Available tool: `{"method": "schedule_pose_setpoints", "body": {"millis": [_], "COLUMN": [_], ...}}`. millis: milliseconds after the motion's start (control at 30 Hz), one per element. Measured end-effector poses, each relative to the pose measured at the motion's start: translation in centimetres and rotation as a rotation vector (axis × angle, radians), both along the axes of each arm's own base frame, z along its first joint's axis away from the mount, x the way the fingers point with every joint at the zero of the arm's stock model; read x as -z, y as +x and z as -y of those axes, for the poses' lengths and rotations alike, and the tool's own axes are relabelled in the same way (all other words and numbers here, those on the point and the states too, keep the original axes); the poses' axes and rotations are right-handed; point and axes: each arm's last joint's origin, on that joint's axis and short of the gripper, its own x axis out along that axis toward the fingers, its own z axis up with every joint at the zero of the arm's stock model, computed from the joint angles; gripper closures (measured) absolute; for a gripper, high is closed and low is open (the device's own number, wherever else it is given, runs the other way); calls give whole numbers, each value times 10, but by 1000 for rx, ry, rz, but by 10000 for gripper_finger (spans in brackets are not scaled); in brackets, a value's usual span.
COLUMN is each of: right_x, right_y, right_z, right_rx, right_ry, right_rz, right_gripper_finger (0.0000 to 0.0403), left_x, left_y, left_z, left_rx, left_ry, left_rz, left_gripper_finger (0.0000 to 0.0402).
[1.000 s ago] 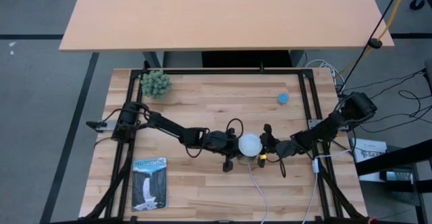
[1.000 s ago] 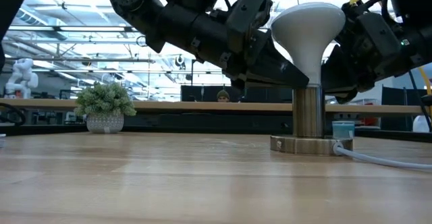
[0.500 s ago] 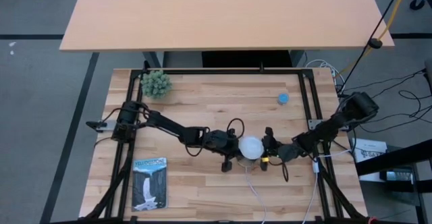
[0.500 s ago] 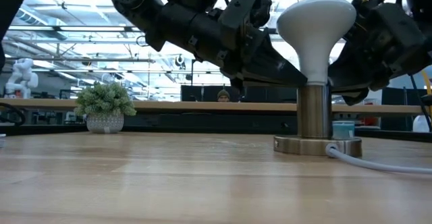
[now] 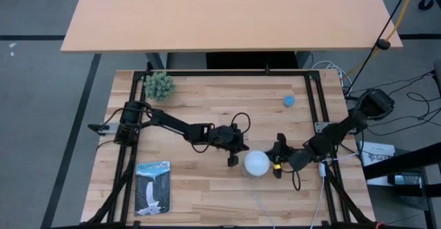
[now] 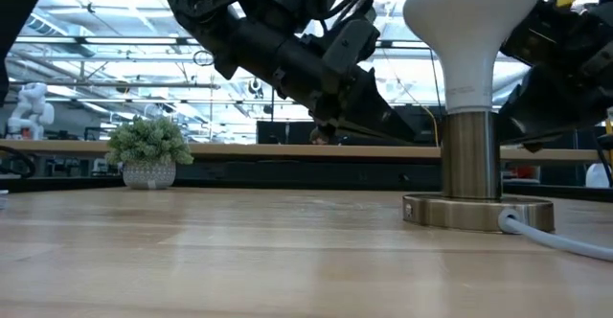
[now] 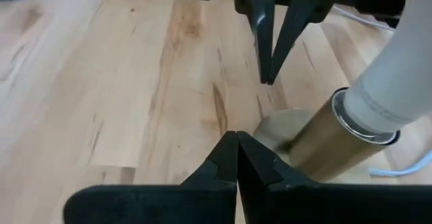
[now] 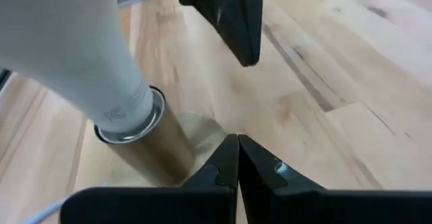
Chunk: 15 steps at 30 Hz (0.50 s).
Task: Screw lightbulb
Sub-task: Insert the lightbulb into the desk lamp
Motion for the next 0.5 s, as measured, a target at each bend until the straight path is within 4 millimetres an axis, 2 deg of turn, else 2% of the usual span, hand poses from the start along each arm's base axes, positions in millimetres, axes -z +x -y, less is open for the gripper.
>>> {"method": "schedule_pose_setpoints", "body": {"millis": [167, 300, 433, 500], "right_x": [-7, -12, -26, -40], "right_y": [-6, -21, -34, -36], "right_z": [-1, -4, -13, -22], "right_rx": [-8, -9, 2, 10], "right_ry": [22, 56, 88, 76], "right_rz": [3, -61, -124, -109], "right_gripper_finger": [403, 403, 403, 403], "left_x": [-2, -14, -27, -29], "left_y": [-2, -10, -23, -27], "left_z": [8, 20, 33, 42], "left_rx": [22, 35, 36, 58], "left_ry": [-8, 22, 46, 45], "left_rz": [-12, -35, -35, -29], "left_gripper_finger": [401, 401, 401, 401]}}
